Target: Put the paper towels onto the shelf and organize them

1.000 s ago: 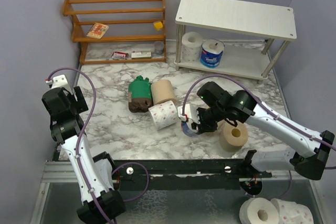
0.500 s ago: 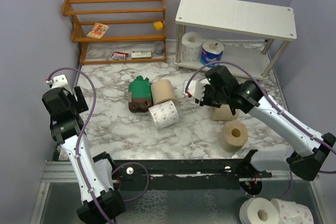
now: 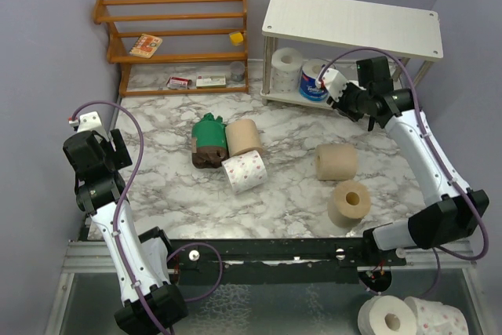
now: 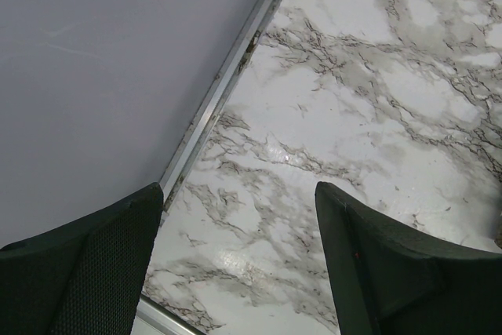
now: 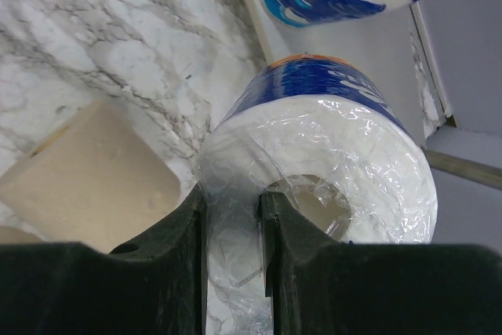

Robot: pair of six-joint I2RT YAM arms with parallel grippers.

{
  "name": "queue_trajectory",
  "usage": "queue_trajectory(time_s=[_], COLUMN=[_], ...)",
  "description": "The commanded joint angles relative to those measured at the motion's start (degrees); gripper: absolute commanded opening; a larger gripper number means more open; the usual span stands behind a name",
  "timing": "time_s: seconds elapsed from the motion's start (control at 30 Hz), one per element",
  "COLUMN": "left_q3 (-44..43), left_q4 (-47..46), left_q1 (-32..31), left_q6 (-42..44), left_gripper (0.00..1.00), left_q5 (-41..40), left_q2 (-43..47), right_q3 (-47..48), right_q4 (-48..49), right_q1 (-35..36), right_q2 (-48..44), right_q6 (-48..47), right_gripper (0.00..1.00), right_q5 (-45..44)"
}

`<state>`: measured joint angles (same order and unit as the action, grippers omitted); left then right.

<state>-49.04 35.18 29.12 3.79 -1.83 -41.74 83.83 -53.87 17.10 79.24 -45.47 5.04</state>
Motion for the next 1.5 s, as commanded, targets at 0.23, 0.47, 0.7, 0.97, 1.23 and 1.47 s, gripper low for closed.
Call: queue_trajectory(time_s=[0.23, 0.47, 0.7, 0.97, 1.23, 1.47], left_q3=[0.43, 0.43, 0.43, 0.43, 0.43, 0.43], left_q4=[-1.01, -0.99, -1.0, -1.06, -1.06, -1.06], left_q1=[-0.12, -0.12, -0.08, -0.21, -0.25, -0.3], left_q6=[0.51, 0.54, 0.6, 0.6, 0.6, 0.6], left_gripper=[0.81, 0.8, 0.81, 0.8, 0.8, 0.81], left_q5=[1.38, 1.43, 1.56, 1.56, 1.64, 1.67], left_q2=[0.99, 1.19, 1.28, 1.33, 1.47, 1.65], right_q3=[-3.74, 1.33, 2.78, 7.79, 8.82, 8.22], right_q4=[20.87, 19.96, 23.2, 21.72, 22.58, 23.49], right_q1=[-8.71, -12.61, -13.93, -14.28, -14.29, -14.32], right_q2=[5.23, 15.0, 18.71, 21.97, 22.02, 21.68], right_q6=[-1.84, -0.81, -0.74, 0.11, -0.18, -0.93], right_gripper=[0.01, 0.01, 0.02, 0.19, 0.37, 0.41], right_q5=[6.81, 10.47, 8.55, 8.33, 6.76, 5.75])
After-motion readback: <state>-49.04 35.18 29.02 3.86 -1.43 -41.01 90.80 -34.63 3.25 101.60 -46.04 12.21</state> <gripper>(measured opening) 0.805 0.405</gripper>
